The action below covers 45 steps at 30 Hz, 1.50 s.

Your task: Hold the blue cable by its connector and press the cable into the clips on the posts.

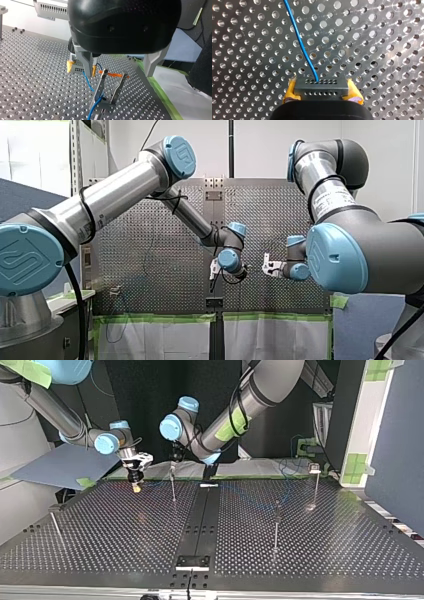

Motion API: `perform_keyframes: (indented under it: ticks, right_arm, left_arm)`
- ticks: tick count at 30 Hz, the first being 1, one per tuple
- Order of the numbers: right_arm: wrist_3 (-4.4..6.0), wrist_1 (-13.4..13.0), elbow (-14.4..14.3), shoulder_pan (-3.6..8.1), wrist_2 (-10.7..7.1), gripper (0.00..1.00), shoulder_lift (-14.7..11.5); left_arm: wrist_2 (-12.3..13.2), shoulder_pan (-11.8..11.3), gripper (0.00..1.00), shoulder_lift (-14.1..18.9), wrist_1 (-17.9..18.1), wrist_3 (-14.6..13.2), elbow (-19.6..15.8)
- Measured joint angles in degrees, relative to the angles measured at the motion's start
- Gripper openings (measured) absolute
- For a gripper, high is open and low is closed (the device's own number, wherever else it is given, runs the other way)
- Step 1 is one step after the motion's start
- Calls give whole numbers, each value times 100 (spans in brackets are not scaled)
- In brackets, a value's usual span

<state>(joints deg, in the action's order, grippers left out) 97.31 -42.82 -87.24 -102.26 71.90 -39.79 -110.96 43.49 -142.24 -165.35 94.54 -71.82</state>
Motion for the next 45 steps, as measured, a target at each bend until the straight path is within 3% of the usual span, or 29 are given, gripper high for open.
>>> perform_keyframes:
  ticks: [18,24,31,38,45]
  right_arm:
    - [0,0,-1,0,1,0,0]
    - [1,0,-1,0,0,0,0]
    - [15,0,0,5,0,0,0]
    - [19,0,1,11,0,0,-1]
    - [32,0,-1,12,0,0,0]
  left_arm:
    - [0,2,99,0,-57,2,-8]
    - [78,-38,99,10,-32,-41,-209]
    - [185,-83,99,236,276,-58,-571]
    - [121,-23,99,592,638,-43,-935]
    - [42,19,99,940,988,155,-1284]
